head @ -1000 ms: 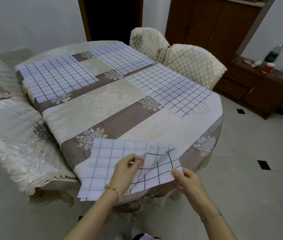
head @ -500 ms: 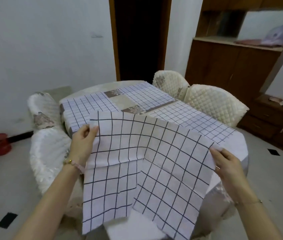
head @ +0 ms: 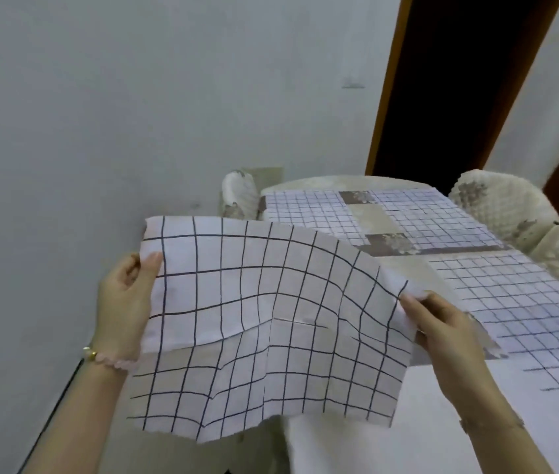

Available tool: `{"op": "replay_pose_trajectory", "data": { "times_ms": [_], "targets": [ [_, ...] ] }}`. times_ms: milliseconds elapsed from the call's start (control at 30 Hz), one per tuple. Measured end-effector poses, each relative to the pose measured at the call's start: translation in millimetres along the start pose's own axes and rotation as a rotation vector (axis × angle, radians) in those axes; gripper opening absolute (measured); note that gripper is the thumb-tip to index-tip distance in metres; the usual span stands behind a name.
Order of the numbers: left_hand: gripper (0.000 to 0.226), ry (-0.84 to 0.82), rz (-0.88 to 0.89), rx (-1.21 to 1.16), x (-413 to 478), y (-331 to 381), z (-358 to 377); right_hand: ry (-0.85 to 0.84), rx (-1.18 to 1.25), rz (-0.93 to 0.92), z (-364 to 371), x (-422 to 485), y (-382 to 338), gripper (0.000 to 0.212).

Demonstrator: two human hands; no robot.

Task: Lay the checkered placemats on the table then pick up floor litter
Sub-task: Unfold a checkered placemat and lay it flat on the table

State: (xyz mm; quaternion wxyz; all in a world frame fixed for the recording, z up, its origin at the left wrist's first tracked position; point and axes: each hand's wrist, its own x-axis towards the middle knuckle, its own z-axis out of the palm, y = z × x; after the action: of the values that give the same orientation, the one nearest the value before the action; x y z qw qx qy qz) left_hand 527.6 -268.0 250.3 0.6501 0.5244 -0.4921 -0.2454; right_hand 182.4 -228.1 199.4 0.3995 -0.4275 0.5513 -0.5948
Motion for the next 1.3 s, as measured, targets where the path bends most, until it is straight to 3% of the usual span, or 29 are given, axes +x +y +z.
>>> {"op": "replay_pose_trajectory", "data": {
  "times_ms": [133,400,533,733,833,1000,1300],
  "targets": [
    [0.012,0.126,-0.036,0.022,27,-13,-74,-0.170,0.035,0.005,76,10,-11,0.019],
    [0.026,0.209,-0.106,0.081,87,-79,-194,-0.350,0.004,0.110,255,4,23,0.018],
    [0.015,0.176,-0.247,0.062,118,-122,-249,-0.329,-0.015,0.255,331,-9,52,0.023],
    [0.021,0.032,-0.431,0.135,150,-177,-279,-0.249,-0.084,0.402,387,-19,92,0.016],
    [0.027,-0.033,-0.473,0.199,170,-204,-274,-0.197,-0.122,0.437,403,-9,107,0.018],
    [0.019,-0.117,-0.469,0.230,228,-231,-229,-0.104,-0.130,0.391,425,39,99,0.022],
    [0.018,-0.337,-0.169,0.096,401,-204,-66,0.185,-0.068,0.104,384,197,32,0.020]
  ]
}}
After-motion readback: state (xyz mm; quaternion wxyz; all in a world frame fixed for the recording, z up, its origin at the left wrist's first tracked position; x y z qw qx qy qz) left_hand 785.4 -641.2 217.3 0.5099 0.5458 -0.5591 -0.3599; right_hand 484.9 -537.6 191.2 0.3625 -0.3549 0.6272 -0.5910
